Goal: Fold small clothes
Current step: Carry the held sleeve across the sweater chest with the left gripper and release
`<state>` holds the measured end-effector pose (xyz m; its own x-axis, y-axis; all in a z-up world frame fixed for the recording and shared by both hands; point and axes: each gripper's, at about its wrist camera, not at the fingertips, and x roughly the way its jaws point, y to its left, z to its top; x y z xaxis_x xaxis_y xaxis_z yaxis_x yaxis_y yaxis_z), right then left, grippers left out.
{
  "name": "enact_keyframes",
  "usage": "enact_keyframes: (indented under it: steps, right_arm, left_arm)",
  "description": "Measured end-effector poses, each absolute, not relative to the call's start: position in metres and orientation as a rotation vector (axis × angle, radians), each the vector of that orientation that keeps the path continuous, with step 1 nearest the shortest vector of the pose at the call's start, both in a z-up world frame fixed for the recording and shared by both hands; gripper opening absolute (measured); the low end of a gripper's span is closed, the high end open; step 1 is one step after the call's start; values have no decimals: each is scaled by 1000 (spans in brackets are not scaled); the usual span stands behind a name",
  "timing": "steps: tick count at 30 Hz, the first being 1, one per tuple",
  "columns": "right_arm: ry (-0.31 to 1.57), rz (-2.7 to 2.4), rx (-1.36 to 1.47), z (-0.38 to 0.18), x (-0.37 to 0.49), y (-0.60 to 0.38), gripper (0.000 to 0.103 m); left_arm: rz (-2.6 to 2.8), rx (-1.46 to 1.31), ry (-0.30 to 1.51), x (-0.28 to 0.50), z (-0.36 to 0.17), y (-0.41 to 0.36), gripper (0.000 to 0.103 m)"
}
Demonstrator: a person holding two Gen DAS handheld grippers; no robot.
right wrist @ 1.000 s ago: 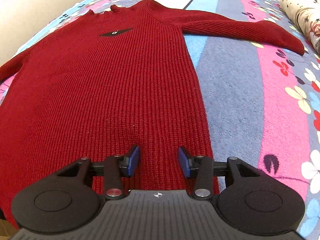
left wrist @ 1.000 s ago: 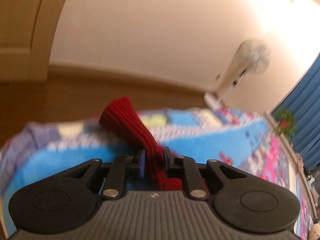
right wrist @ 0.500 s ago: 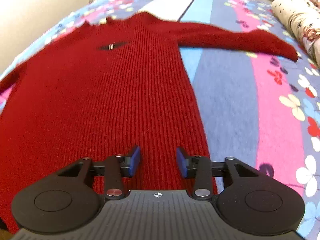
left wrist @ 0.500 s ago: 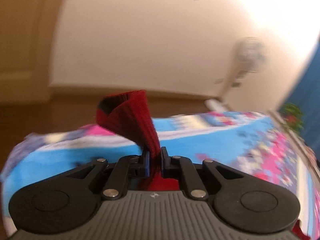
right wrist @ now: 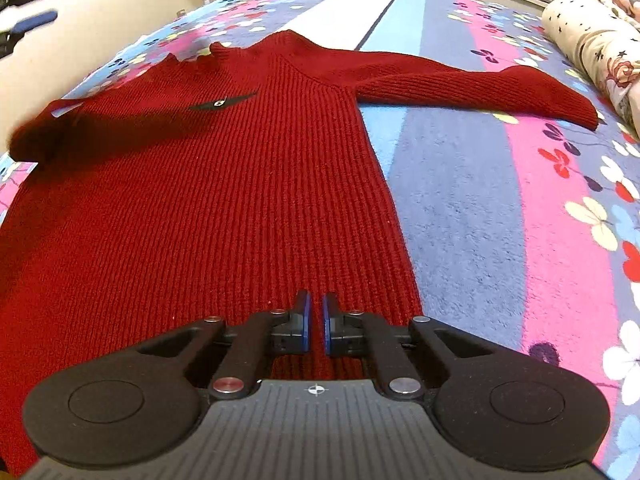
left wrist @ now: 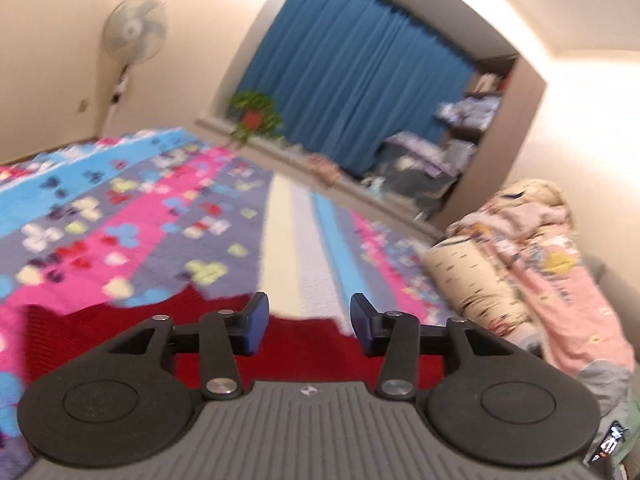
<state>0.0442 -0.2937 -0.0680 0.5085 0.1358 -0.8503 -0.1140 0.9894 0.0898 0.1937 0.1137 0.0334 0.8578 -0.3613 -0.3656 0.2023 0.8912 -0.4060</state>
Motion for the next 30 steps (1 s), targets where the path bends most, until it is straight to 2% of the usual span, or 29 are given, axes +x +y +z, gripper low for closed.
enact_keyframes:
  steps: [3,7,10,11,12,14,17,20,23,26,30]
  right_arm:
    - [1013,153,22,-67,44,-290,7]
    - [956,175,129,-61,51,-283,7]
    - [907,193,240,-60,72,-266,7]
    - [897,199,283,-62,82,-259,12]
    - [889,201,338,-66,94,-252,26]
    - [891,181,450,-77,118,-244,47]
    - [930,129,581,-98,153,-229,48]
    - [902,72,622,-103,172,-221,46]
    - [892,-4,590,-102,190,-214,10]
    - [835,-5,505,-84,207,-208,9]
    - [452,-24,529,-17,205,-238,8]
  left_arm:
    - [-148,-291,532,197,22,144,48]
    - [15,-178,741,213,-4,181,48]
    - [66,-175,782,213,-16,214,48]
    - [75,-180,775,212,-15,223,48]
    - [79,-184,769,213,-15,228,48]
    - [86,-204,756,210,-13,241,48]
    - [91,-241,747,206,-10,252,48]
    - [99,-256,744,200,0,259,48]
    - [105,-268,744,201,2,265,48]
    - [100,-289,754,207,-2,272,48]
    - [81,-296,771,214,-9,270,48]
